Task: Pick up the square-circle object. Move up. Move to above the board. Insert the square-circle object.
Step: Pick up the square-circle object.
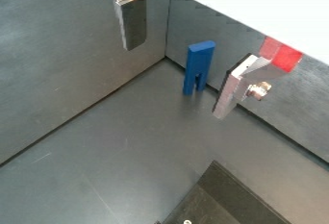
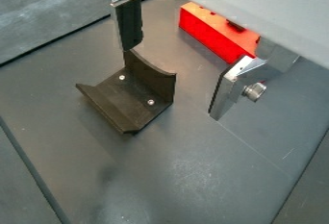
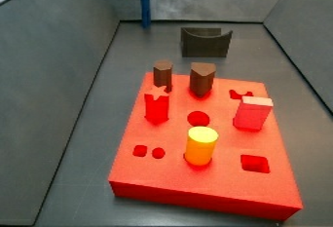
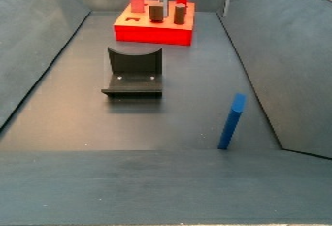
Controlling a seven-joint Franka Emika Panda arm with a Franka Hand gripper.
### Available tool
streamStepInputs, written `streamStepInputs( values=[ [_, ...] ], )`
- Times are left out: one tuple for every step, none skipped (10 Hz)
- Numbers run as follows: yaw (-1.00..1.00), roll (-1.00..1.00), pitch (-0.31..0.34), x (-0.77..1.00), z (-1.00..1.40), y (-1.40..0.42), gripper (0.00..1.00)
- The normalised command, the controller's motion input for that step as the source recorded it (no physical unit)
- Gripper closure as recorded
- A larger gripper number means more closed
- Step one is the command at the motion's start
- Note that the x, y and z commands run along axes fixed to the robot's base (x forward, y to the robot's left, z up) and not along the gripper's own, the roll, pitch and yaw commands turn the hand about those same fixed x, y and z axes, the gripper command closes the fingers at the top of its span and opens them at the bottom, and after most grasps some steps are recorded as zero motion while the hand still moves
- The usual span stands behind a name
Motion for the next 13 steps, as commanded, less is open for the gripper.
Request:
streamStepInputs(
  values=[
    [0.00, 0.10, -0.059, -0.63, -0.22, 0.41, 0.00],
    [-0.04, 0.03, 0.000, -0.68, -0.37, 0.78, 0.00],
    [0.00, 0.00, 0.000, -0.68, -0.46, 0.87, 0.00],
    [0.00, 0.00, 0.000, -0.69, -0.47, 0.89, 0.00],
    [0.00, 0.00, 0.000, -0.69, -0.47, 0.89, 0.00],
    [0.00, 0.00, 0.000, -0.66, -0.51, 0.91, 0.00],
    [-0.08, 0.00, 0.017, -0.33, -0.53, 0.84, 0.00],
    [-0.45, -0.24, 0.000, 0.16, -0.54, 0.33, 0.00],
    [-0.49, -0.23, 0.000, 0.15, -0.58, 0.28, 0.00],
    [-0.52, -0.26, -0.007, 0.21, -0.50, 0.23, 0.00],
    [-0.46, -0.31, -0.006, 0.06, -0.45, 0.25, 0.00],
    [-0.33, -0.34, -0.031, -0.08, -0.46, 0.37, 0.00],
    [-0.24, -0.35, -0.110, -0.16, -0.35, 0.42, 0.00]
  ],
)
